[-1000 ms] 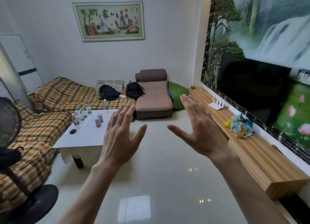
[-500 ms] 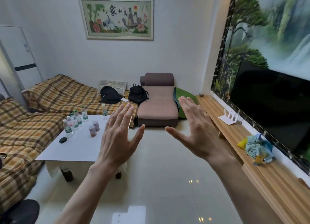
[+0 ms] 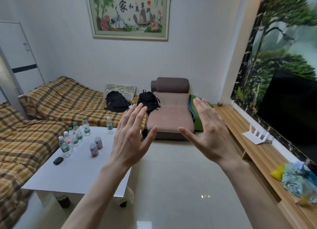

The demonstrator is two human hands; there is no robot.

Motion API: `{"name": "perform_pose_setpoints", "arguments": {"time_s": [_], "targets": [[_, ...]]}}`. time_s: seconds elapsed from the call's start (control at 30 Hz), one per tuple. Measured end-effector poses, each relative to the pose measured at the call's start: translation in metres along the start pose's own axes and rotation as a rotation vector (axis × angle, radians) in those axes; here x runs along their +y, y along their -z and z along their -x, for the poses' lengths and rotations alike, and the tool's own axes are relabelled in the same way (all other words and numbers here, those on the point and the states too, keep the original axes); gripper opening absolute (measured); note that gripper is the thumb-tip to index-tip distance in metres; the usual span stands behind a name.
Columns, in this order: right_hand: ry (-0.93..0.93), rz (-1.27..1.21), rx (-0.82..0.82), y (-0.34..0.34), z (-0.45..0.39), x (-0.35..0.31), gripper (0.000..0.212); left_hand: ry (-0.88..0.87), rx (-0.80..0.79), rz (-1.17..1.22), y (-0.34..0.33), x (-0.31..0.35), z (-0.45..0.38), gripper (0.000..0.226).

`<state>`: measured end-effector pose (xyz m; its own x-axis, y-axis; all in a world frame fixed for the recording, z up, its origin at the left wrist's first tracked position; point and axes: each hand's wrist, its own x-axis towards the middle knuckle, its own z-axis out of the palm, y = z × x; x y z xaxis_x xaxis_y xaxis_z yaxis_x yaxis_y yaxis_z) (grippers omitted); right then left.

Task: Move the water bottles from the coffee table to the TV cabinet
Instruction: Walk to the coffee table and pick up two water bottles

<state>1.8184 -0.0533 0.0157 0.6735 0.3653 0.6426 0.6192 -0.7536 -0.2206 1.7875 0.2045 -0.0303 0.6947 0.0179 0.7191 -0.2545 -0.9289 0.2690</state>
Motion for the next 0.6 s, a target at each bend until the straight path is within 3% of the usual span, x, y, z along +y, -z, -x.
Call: {"name": "perform_pose_setpoints", "arguments": {"time_s": [0.3,0.6], "targets": [[-0.006,0.001,0.003,-0.077,-0.087,0.069,0.094,-0.006,-0.029,-0.005,-0.087,-0.062,-0.076,0.072],[-0.007,-0.018,0.021,-0.162,-0.194,0.189,0.094,-0.03,-0.046,-0.033,-0.213,-0.106,-0.191,0.07]]}}
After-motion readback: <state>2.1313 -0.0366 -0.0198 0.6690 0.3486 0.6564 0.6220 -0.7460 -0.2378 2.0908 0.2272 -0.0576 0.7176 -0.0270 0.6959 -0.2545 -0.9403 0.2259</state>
